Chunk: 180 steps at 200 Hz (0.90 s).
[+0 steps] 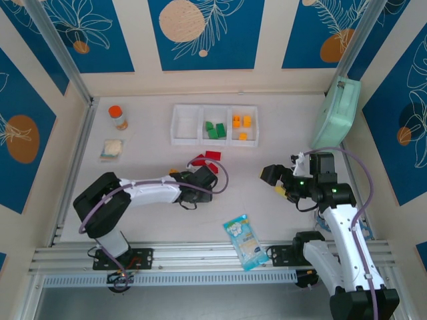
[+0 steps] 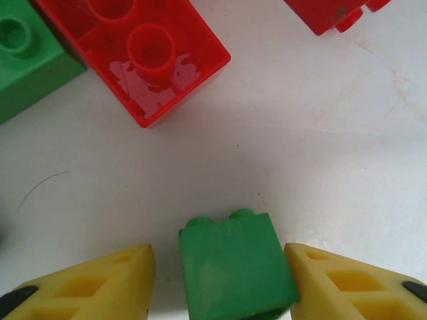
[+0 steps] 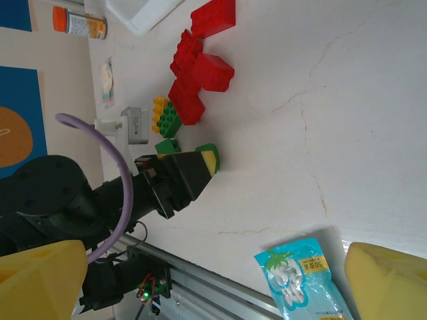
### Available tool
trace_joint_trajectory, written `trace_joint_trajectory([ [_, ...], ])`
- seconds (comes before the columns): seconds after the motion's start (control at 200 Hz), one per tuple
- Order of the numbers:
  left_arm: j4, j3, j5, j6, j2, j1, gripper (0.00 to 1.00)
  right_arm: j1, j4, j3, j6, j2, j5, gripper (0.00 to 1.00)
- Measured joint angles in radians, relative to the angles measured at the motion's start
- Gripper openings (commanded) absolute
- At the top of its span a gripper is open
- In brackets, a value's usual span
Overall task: Sort the legos into containers by color
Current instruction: Pick up the lego from the middle-left of the table.
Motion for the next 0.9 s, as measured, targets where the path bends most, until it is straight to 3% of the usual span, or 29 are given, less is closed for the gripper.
trace_joint_trajectory([
  [0.45, -0.038, 0.026, -0.029, 0.0, 0.021, -0.004, 0.34, 0.007, -0.029, 0.028, -0.044, 0.011, 0.005, 0.99],
  [0.645, -0.043, 0.034, -0.045, 0.049, -0.018, -0.005, 0.32, 0.012, -0.024, 0.028, -0.044, 0.032, 0.005, 0.99],
  [0.81, -0.077, 0.156, -0.067, 0.137, -0.047, 0.029, 0.32, 0.023, -0.014, 0.028, -0.044, 0.055, 0.005, 0.99],
  [0.9, -0.089, 0.263, -0.06, 0.204, -0.04, 0.092, 0.32, 0.035, -0.007, 0.028, -0.044, 0.068, 0.006, 0.99],
])
